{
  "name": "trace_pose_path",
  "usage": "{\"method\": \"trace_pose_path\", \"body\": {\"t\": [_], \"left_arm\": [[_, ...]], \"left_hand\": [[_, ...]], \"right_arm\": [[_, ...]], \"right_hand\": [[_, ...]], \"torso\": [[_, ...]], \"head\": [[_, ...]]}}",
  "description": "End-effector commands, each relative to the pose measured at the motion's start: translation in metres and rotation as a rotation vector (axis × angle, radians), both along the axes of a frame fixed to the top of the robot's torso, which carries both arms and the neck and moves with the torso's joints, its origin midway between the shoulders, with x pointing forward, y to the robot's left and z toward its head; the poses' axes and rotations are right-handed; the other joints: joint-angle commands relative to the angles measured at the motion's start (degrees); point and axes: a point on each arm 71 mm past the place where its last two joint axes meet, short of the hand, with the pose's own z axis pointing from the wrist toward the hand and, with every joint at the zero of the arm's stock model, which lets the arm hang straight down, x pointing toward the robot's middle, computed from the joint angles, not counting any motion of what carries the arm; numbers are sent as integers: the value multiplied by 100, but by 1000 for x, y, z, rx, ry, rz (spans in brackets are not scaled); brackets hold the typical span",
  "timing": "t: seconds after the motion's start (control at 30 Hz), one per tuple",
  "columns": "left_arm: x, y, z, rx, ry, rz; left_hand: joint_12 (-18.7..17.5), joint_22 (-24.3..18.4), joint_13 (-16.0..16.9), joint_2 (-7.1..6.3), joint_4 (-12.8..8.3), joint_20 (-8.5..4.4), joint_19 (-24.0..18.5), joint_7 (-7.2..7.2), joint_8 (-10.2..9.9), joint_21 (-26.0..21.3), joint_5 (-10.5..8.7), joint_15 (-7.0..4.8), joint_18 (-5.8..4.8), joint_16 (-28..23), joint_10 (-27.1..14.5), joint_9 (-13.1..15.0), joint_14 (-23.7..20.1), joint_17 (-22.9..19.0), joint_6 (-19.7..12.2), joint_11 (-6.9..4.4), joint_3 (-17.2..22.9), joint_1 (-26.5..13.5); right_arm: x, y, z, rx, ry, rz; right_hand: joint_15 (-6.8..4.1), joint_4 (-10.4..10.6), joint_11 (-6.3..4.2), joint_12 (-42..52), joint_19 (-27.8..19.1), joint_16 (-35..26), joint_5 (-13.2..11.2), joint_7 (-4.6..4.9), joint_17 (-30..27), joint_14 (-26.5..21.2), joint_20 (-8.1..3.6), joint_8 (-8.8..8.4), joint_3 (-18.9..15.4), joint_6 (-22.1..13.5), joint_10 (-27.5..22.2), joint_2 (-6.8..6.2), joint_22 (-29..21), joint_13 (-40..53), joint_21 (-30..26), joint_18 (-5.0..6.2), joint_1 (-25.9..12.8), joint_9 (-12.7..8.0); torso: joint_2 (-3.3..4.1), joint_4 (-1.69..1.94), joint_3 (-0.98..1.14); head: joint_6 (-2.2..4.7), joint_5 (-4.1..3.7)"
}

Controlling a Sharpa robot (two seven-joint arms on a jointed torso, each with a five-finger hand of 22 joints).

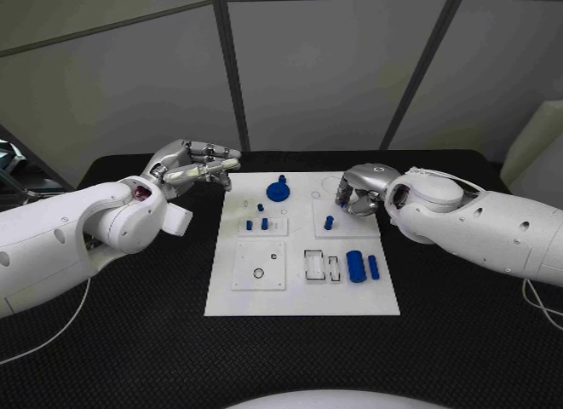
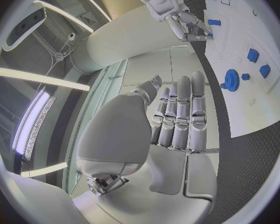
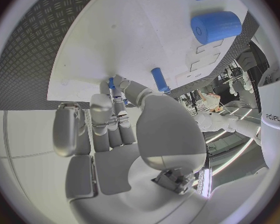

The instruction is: Assemble the parts on the task board

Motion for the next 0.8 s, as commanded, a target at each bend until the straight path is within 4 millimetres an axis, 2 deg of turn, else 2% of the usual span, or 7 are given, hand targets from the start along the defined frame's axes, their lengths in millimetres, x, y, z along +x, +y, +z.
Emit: {"method": "trace_pose_path", "body": {"t": [0.03,0.27,0.53,0.8], "left_arm": [[0,-1,2,-14,-4,-11],[0,-1,1,-14,-4,-10],[1,0,1,-13,-4,-7],[1,0,1,-13,-3,-7]], "left_hand": [[-23,-5,-6,-22,30,9,29,32,-27,-18,-25,9,-78,-25,10,4,22,-5,-8,34,-18,-56],[-26,-15,-6,-25,29,10,33,34,-31,-28,-25,11,-77,-30,6,4,23,-6,-13,36,-22,-53],[-27,-19,-6,-26,28,11,35,34,-33,-32,-25,12,-77,-33,5,4,23,-7,-14,36,-22,-51],[-27,-19,-6,-26,28,11,35,34,-33,-32,-25,12,-77,-33,5,4,23,-7,-14,36,-22,-51]], "right_arm": [[-2,0,-5,-10,-1,-4],[-5,-3,0,23,-54,-1],[-11,-3,7,59,-88,11],[-23,-4,16,109,-125,29]], "right_hand": [[-42,10,-25,6,85,114,-31,-31,92,116,-18,36,89,105,117,72,103,9,85,-77,-18,25],[-87,9,-74,22,160,245,-40,-66,192,128,-63,61,204,222,266,162,286,28,207,-113,47,60],[-91,2,-75,11,173,266,-43,-67,206,129,-69,51,221,219,270,153,320,26,229,-120,51,62],[-89,-16,-68,-11,170,290,-40,-62,216,125,-73,31,240,210,256,105,327,19,238,-121,43,63]], "torso": [[-2,-3,-1],[-7,-7,4],[-5,-1,4],[-9,-10,-5]], "head": [[0,2],[-3,6],[15,-11],[20,-33]]}}
